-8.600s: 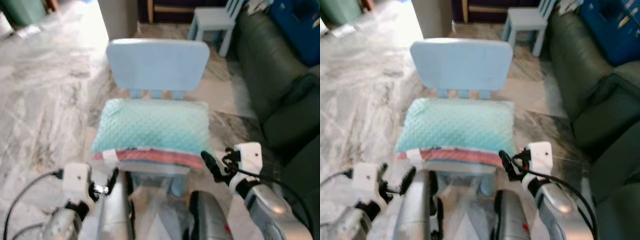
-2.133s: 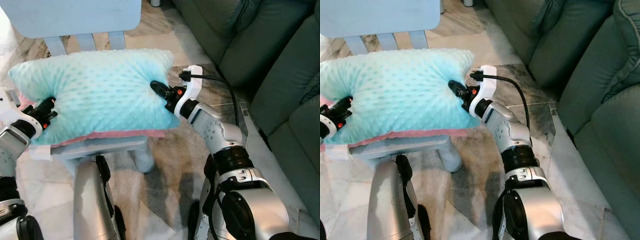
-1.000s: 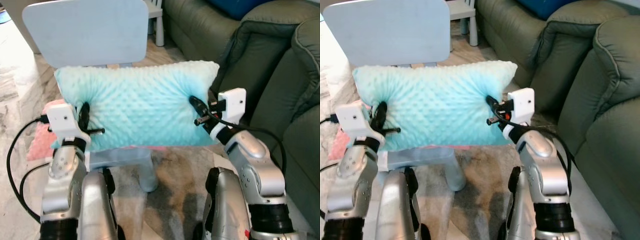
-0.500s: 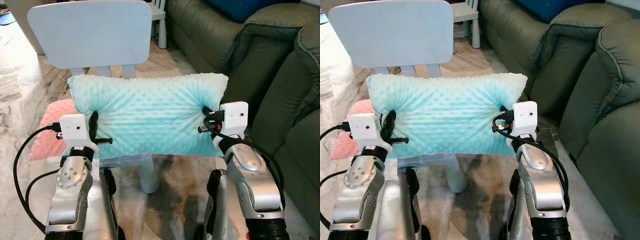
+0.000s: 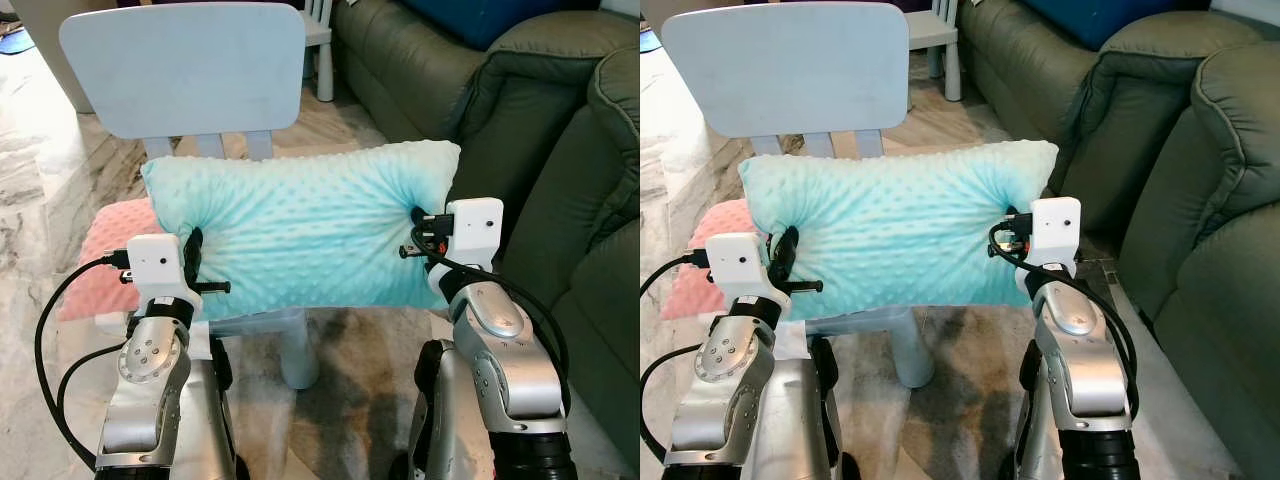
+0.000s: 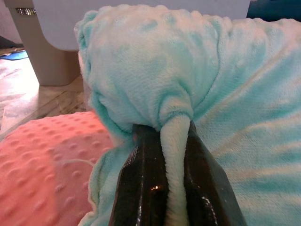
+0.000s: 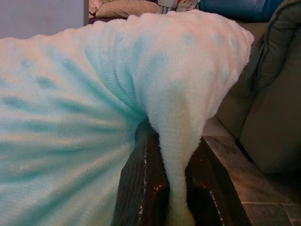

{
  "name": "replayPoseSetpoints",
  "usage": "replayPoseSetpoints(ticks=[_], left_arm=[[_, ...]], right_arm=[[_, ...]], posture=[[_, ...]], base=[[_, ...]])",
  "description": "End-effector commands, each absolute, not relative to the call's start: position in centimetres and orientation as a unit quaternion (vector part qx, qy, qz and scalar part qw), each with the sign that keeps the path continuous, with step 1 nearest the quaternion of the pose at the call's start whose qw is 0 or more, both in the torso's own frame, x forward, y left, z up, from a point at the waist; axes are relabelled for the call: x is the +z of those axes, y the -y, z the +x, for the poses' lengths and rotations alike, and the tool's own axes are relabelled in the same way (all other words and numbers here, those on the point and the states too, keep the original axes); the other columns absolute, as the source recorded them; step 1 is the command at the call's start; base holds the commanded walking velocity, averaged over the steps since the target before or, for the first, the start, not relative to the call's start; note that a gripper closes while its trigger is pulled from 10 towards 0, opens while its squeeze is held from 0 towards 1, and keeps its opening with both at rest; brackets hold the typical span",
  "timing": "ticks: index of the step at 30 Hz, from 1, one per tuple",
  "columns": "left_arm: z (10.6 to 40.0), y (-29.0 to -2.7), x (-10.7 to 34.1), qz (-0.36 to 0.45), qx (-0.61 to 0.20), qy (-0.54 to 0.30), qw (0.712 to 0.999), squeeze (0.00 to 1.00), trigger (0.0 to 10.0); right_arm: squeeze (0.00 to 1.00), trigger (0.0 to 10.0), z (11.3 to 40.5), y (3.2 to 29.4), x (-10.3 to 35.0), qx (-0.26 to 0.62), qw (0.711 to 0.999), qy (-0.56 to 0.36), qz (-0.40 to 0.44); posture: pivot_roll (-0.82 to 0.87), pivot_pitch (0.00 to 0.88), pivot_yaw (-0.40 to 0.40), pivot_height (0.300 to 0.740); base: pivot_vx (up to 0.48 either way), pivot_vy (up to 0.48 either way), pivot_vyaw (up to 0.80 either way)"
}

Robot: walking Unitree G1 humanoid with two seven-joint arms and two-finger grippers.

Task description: Move the pillow to the sofa

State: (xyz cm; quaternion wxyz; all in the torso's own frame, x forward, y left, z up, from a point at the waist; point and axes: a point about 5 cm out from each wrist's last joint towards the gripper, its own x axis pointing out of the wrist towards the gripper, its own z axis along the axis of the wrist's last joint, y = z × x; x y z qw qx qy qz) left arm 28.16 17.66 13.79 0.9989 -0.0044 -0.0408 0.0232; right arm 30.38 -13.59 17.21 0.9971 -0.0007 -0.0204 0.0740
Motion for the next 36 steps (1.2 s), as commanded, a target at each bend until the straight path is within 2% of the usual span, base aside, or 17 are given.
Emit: replayPoseSetpoints(ticks=[1, 18, 36], left_arm=[[28.17, -17.73, 13.86, -0.002, 0.021, 0.043, 0.999, 0.0, 10.0], [28.36, -17.12, 13.51, -0.008, 0.008, 0.037, 0.999, 0.0, 10.0], [28.6, -16.78, 13.61, 0.0, 0.005, 0.04, 0.999, 0.0, 10.0]], right_arm=[[0.0, 10.0, 30.4, 13.98, 18.51, 0.06, 0.997, 0.044, 0.002], [0.0, 10.0, 30.44, 14.32, 18.7, 0.057, 0.997, 0.043, 0.006], [0.0, 10.0, 30.48, 14.36, 18.92, 0.056, 0.997, 0.043, 0.011]], posture=[[-0.01, 0.0, 0.022, 0.388], [-0.02, 0.0, 0.03, 0.513], [-0.03, 0.0, 0.028, 0.622]], base=[[0.0, 0.0, 0.0], [0.0, 0.0, 0.0], [0.0, 0.0, 0.0]])
